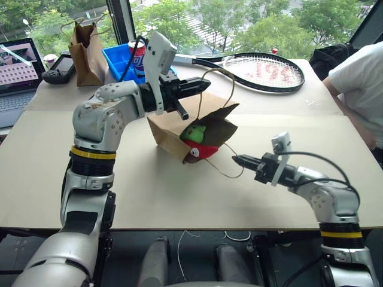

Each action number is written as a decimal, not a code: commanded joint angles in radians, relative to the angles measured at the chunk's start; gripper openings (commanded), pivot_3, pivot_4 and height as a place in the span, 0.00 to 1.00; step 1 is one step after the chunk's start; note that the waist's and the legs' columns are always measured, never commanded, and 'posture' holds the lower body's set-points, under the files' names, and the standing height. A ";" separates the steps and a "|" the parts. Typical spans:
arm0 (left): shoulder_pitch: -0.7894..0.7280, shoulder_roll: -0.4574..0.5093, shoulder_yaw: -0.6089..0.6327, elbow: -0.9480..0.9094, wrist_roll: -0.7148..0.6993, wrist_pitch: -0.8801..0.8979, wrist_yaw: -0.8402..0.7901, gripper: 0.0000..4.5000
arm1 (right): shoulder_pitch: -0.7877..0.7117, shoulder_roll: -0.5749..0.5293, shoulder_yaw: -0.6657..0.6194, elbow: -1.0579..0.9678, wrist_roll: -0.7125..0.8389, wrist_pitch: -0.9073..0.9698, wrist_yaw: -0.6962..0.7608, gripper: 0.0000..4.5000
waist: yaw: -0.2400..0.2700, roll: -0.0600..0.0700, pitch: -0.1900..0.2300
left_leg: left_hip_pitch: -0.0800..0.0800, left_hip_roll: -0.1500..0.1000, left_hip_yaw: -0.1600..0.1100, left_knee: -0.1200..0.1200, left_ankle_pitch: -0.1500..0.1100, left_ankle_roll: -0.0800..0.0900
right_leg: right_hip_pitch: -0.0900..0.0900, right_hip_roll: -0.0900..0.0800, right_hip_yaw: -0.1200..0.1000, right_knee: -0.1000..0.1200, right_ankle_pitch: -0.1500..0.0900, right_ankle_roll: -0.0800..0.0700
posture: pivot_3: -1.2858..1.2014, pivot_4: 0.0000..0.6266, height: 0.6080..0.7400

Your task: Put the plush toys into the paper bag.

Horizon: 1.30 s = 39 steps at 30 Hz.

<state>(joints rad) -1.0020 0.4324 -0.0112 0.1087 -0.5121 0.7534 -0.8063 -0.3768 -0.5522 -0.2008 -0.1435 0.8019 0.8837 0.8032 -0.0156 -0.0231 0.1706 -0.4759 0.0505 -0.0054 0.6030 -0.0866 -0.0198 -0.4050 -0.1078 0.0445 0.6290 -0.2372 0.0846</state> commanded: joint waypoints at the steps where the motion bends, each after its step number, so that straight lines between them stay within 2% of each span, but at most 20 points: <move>1: -0.045 0.038 0.051 0.017 0.010 -0.047 -0.008 0.00 | -0.104 -0.026 -0.102 -0.115 0.261 0.151 -0.027 0.02 | 0.000 0.000 0.000 | 0.000 0.000 0.000 0.000 0.000 0.000 | 0.000 0.000 0.000 0.000 0.000 0.000 | 0.52 0.24 1.00; 7: -0.053 0.126 0.063 0.077 0.044 -0.103 -0.053 0.00 | -0.255 0.053 -0.132 -0.135 0.576 0.228 -0.261 0.02 | 0.001 0.000 0.000 | 0.000 0.000 0.000 -0.002 0.000 0.000 | 0.000 0.000 0.000 -0.001 -0.001 -0.003 | 0.52 0.24 1.00; 12: -0.044 0.159 0.075 0.080 0.041 -0.104 -0.061 0.00 | -0.266 0.035 -0.111 -0.162 0.751 0.236 -0.364 0.02 | 0.009 -0.001 0.000 | -0.001 0.000 0.000 -0.003 0.000 0.000 | -0.001 0.000 -0.001 -0.001 -0.001 -0.001 | 0.52 0.24 1.00; 15: -0.026 0.149 0.076 0.054 0.028 -0.086 -0.056 0.00 | -0.233 0.006 -0.100 -0.174 0.785 0.232 -0.387 0.02 | 0.013 -0.001 0.000 | -0.001 0.000 0.000 -0.003 0.000 0.000 | 0.000 0.000 -0.001 -0.002 -0.001 -0.001 | 0.52 0.24 1.00; 21: 0.015 0.125 0.070 0.005 0.006 -0.047 -0.061 0.00 | -0.132 -0.060 -0.083 -0.169 0.730 0.224 -0.412 0.02 | 0.012 -0.001 0.000 | -0.001 0.001 0.000 -0.003 0.000 0.000 | -0.001 0.000 0.000 -0.001 -0.001 -0.003 | 0.52 0.24 1.00; 31: 0.024 0.138 0.049 -0.012 -0.003 0.001 -0.093 0.00 | -0.139 -0.107 -0.068 -0.194 0.749 0.214 -0.449 0.02 | 0.002 -0.001 0.001 | -0.001 0.001 0.000 -0.003 0.000 0.000 | -0.001 0.000 0.000 -0.001 -0.001 -0.003 | 0.52 0.24 1.00; 35: 0.042 0.153 0.076 -0.049 -0.072 0.071 -0.135 0.24 | -0.133 -0.122 -0.073 -0.156 0.752 0.218 -0.462 0.00 | 0.002 -0.001 0.001 | -0.001 0.001 0.000 -0.003 0.000 0.000 | -0.001 0.000 0.000 -0.001 -0.001 -0.003 | 0.52 0.24 1.00; 39: 0.053 0.200 0.100 -0.062 -0.086 0.080 -0.162 0.57 | -0.153 -0.173 -0.118 -0.129 0.770 0.212 -0.436 0.28 | 0.002 -0.001 0.001 | -0.001 0.001 0.000 -0.003 0.000 0.000 | -0.001 0.000 0.000 -0.001 -0.003 -0.005 | 0.52 0.24 1.00</move>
<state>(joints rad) -0.9355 0.6030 0.0455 0.0819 -0.5791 0.8366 -0.9538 -0.5038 -0.7000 -0.2608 -0.2647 1.5445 1.1206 0.3469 -0.0136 -0.0244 0.1713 -0.4767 0.0512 -0.0054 0.6000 -0.0863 -0.0193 -0.4060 -0.1078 0.0442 0.6283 -0.2405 0.0785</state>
